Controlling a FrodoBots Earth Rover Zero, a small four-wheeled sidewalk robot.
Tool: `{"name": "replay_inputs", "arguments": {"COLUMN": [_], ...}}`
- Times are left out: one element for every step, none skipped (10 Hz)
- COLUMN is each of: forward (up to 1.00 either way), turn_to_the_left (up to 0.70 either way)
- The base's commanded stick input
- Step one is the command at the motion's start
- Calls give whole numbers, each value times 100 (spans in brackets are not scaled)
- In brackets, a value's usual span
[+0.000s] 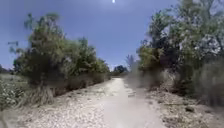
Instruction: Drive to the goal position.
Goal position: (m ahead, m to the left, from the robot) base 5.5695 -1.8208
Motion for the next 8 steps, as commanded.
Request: {"name": "replay_inputs", "arguments": {"forward": [45,45,45,45,45,45,45,45], "turn_to_the_left": [0,0,0,0,0,0,0,0]}}
